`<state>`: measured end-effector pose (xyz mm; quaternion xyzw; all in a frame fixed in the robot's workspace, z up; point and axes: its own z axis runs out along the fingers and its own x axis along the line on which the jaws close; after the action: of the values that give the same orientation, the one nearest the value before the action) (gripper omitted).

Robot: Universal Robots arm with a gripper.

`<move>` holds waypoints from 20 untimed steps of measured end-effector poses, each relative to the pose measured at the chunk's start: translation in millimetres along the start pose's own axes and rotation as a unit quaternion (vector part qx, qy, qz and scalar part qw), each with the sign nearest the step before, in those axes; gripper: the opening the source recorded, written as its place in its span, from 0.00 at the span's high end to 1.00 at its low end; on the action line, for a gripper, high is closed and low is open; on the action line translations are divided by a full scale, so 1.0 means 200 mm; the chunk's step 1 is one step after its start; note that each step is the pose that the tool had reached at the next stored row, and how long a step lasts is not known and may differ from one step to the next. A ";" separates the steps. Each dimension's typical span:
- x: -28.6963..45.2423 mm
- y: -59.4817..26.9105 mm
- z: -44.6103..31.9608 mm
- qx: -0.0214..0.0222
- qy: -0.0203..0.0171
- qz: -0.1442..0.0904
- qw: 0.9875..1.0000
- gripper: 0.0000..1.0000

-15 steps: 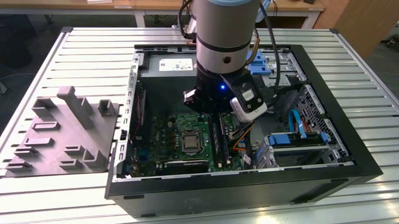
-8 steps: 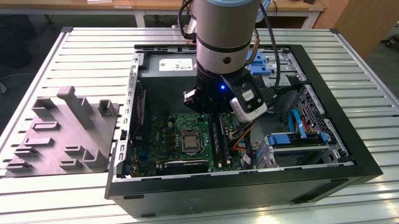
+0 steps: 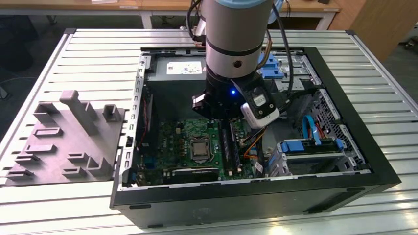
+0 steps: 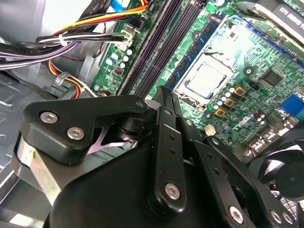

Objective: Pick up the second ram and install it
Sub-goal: 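Insert the second ram into the second slot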

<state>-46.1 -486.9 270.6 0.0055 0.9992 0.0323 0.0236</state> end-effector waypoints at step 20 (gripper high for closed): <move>0.007 -0.008 0.078 -0.005 -0.005 0.000 1.000 0.88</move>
<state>-46.8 -487.5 255.0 0.0056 0.9989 0.0375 0.0289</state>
